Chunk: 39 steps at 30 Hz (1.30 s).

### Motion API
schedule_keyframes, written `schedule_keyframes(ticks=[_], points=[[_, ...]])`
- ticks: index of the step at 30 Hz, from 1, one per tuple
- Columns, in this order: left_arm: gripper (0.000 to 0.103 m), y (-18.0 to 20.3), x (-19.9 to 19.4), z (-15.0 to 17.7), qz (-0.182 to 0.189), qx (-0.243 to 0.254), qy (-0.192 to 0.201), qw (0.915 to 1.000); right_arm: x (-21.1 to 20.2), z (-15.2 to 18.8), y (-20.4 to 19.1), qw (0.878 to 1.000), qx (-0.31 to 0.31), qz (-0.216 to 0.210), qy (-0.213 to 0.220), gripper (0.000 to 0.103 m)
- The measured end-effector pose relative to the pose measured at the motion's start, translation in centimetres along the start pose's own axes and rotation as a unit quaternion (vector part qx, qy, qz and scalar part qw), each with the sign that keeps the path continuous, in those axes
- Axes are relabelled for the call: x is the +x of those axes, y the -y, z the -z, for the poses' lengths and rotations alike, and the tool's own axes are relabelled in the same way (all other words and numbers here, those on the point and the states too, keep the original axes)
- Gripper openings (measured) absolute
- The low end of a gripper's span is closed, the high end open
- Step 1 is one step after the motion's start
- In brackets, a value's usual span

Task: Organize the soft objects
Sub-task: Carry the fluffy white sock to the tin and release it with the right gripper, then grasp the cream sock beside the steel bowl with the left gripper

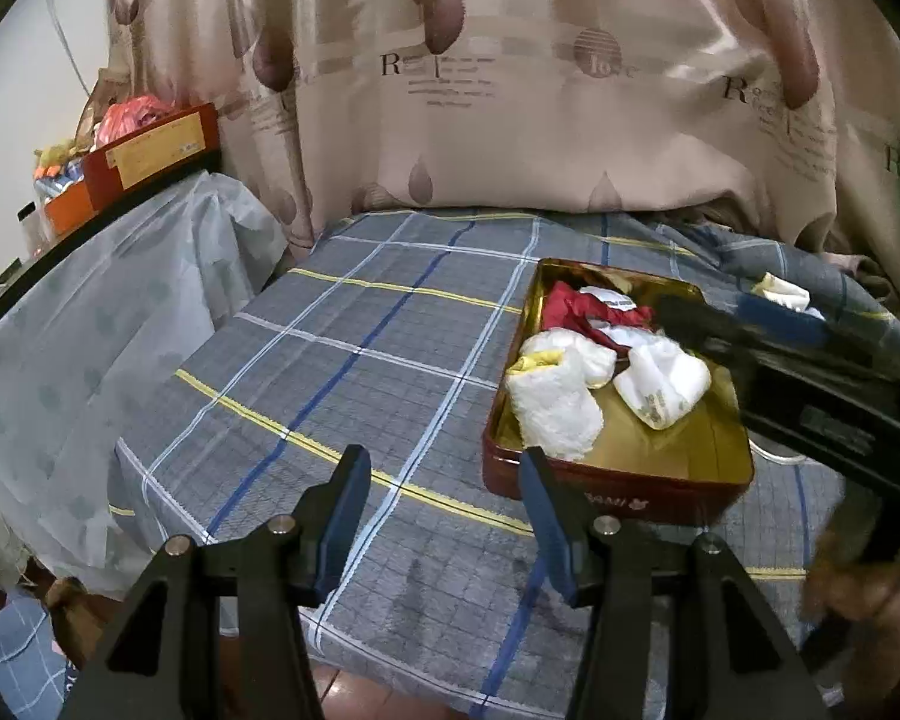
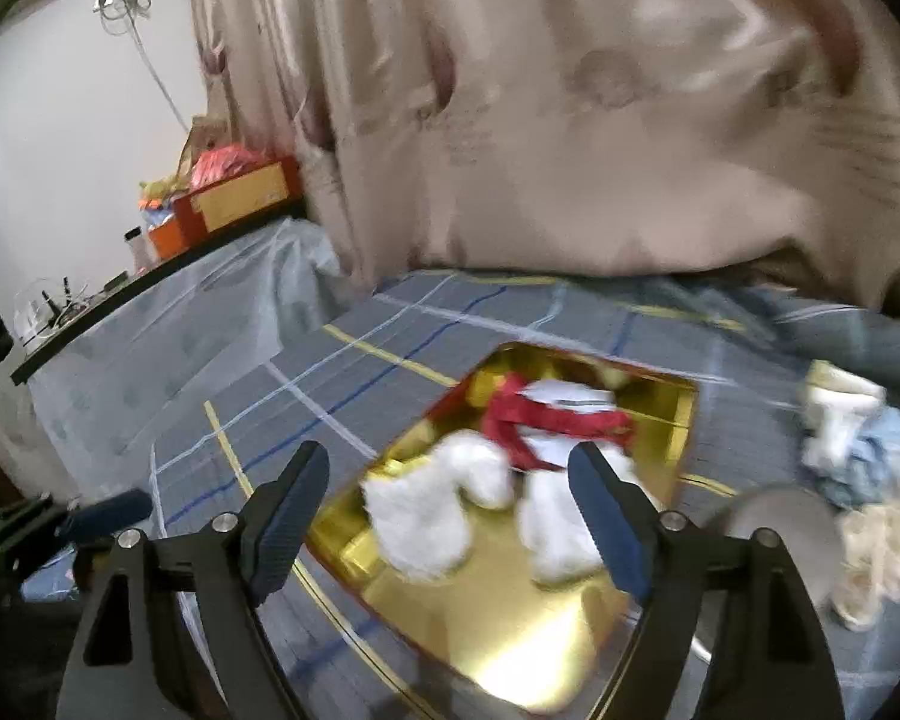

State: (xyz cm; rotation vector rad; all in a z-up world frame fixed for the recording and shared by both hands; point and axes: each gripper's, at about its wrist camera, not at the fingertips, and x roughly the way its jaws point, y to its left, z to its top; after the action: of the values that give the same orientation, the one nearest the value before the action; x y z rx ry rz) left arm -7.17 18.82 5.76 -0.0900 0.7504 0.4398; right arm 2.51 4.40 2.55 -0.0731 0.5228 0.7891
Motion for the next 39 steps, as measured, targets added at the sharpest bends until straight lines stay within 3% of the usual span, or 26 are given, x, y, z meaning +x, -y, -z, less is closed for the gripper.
schedule_keyframes(ticks=[10,16,21,27,34,39], points=[[0.053,2.2,0.3,0.8,-0.005,0.033,-0.007,0.9994,-9.4,5.7,8.2,0.992,0.051,0.117,0.016,0.087],[0.053,3.8,0.6,1.5,-0.004,0.054,-0.021,0.9983,-13.7,9.5,15.3,0.972,0.079,0.220,-0.005,0.088],[0.053,5.6,0.3,1.9,-0.006,0.081,-0.020,0.9965,-15.4,11.5,20.9,0.955,0.108,0.275,-0.017,0.088],[0.053,8.3,-0.2,1.9,0.020,0.113,-0.014,0.9933,-16.0,11.5,24.2,0.945,0.124,0.302,-0.020,0.095],[0.053,14.2,-0.7,0.5,0.100,0.172,-0.008,0.9799,-16.4,11.3,24.6,0.946,0.136,0.293,-0.005,0.100],[0.053,18.3,0.2,-2.8,0.152,0.190,-0.015,0.9698,-16.8,11.3,24.4,0.950,0.132,0.284,0.007,0.101]])
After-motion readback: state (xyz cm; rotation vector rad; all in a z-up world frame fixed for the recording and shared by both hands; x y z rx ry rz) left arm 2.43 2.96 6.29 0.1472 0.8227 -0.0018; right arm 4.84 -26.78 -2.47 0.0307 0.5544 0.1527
